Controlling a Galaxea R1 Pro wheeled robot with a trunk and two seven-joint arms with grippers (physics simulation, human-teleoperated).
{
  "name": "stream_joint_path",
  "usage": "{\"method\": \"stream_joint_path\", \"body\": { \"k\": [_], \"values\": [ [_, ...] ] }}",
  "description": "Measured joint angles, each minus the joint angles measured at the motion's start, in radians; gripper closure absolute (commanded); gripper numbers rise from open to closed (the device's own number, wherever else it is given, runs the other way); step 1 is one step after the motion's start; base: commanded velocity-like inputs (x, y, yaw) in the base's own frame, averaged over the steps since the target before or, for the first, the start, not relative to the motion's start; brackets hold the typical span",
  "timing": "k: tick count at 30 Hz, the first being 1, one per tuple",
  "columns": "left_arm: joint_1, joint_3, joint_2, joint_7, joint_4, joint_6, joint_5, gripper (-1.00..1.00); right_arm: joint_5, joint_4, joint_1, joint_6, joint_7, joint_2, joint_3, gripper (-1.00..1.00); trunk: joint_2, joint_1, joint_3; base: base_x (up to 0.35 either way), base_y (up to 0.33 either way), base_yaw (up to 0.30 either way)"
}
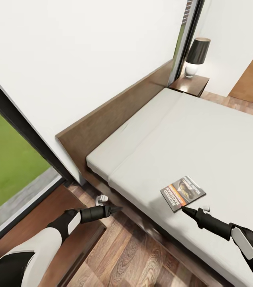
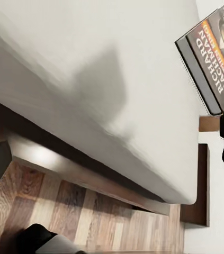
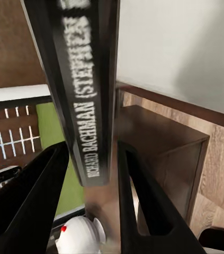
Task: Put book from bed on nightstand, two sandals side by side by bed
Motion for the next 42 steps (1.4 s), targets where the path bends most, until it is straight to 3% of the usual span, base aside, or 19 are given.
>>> {"method": "stream_joint_path", "body": {
  "k": [6, 12, 18, 20, 23, 27, 32, 35, 42],
  "values": [
    [0.001, 0.0, -0.003, 0.0, 0.01, 0.0, -0.002, -1.0, -0.007, -0.051, 0.001, 0.016, 0.001, 0.001, 0.004, 1.0, 0.042, -0.023, 0.019, 0.0, 0.0, 0.0],
    [0.001, 0.0, -0.004, 0.0, 0.011, 0.0, -0.003, -1.0, -0.006, -0.168, 0.001, 0.115, 0.0, 0.001, 0.007, 1.0, 0.084, -0.046, 0.038, 0.0, 0.0, 0.0],
    [0.002, 0.001, -0.003, -0.015, 0.011, 0.001, 0.001, -1.0, 0.0, -0.192, 0.001, 0.131, 0.0, 0.001, 0.007, 1.0, 0.112, -0.061, 0.05, 0.0, 0.0, 0.0],
    [0.002, 0.002, 0.0, -0.052, 0.011, 0.001, 0.003, -1.0, 0.0, -0.193, 0.001, 0.132, 0.0, 0.001, 0.007, 1.0, 0.112, -0.061, 0.05, 0.0, 0.0, 0.0],
    [0.002, 0.004, 0.006, -0.171, 0.011, 0.001, 0.004, -1.0, 0.001, -0.192, 0.001, 0.132, -0.001, 0.001, 0.007, 1.0, 0.112, -0.061, 0.05, 0.0, 0.0, 0.0],
    [0.002, 0.006, 0.053, -0.282, 0.012, 0.001, 0.003, -1.0, 0.005, -0.191, 0.001, 0.131, -0.001, 0.001, 0.006, 1.0, 0.112, -0.061, 0.05, 0.0, 0.0, 0.0],
    [0.008, 0.007, 0.168, -0.424, 0.012, 0.006, 0.008, -1.0, 0.007, -0.189, 0.001, 0.13, -0.002, 0.001, 0.007, 1.0, 0.112, -0.061, 0.05, 0.0, 0.0, 0.0],
    [0.009, 0.006, 0.179, -0.449, 0.012, 0.007, 0.008, -1.0, 0.008, -0.188, 0.001, 0.127, -0.004, 0.001, 0.007, 1.0, 0.112, -0.061, 0.05, 0.0, 0.0, 0.0],
    [0.009, 0.005, 0.172, -0.444, 0.018, 0.008, 0.008, -1.0, 0.009, -0.188, 0.001, 0.12, -0.004, 0.004, 0.008, 1.0, 0.112, -0.061, 0.05, 0.0, 0.0, 0.0]
  ]
}}
